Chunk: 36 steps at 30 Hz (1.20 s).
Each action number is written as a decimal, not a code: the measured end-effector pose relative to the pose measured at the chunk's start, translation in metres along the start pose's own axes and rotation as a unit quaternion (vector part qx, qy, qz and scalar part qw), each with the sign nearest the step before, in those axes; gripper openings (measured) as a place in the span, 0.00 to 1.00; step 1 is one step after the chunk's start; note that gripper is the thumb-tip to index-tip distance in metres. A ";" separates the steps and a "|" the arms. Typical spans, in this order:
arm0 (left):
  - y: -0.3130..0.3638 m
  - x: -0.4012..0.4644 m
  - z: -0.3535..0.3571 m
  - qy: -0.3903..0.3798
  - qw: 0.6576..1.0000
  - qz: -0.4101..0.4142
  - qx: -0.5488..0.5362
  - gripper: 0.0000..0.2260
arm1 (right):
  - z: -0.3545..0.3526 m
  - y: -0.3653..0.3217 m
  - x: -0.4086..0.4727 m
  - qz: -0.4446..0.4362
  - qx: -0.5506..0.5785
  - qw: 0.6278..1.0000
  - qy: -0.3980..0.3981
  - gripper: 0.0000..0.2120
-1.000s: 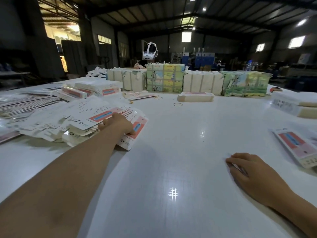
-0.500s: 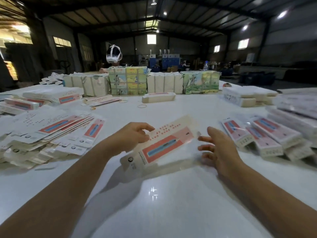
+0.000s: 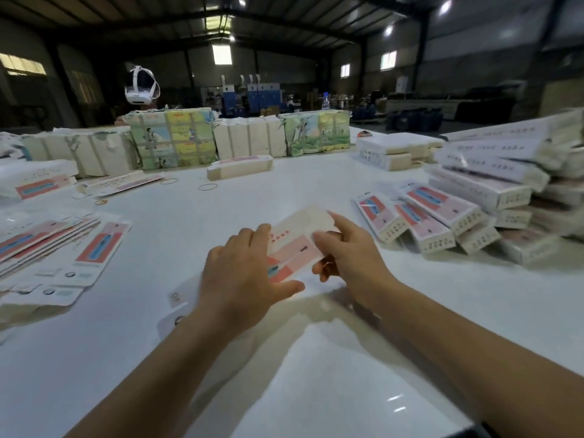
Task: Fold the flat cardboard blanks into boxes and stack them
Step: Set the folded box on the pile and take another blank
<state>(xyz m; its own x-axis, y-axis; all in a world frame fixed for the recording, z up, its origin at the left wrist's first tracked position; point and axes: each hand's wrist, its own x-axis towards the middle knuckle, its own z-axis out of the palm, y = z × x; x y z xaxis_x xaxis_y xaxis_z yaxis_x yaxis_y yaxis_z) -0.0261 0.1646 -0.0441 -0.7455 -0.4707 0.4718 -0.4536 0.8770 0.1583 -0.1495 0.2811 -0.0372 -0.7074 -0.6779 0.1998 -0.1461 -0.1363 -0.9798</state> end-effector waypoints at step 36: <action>-0.017 0.000 -0.025 -0.034 0.996 -0.019 -0.074 0.28 | 0.005 0.006 -0.008 -0.112 -0.088 0.990 0.008 0.07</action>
<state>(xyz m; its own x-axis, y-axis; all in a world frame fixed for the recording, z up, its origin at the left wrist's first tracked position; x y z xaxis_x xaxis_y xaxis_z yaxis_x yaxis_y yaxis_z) -0.0060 0.1517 -0.0247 -0.7627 -0.5052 0.4038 -0.4092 0.8605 0.3036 -0.1413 0.2827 -0.0443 -0.6543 -0.6331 0.4136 -0.4184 -0.1525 -0.8954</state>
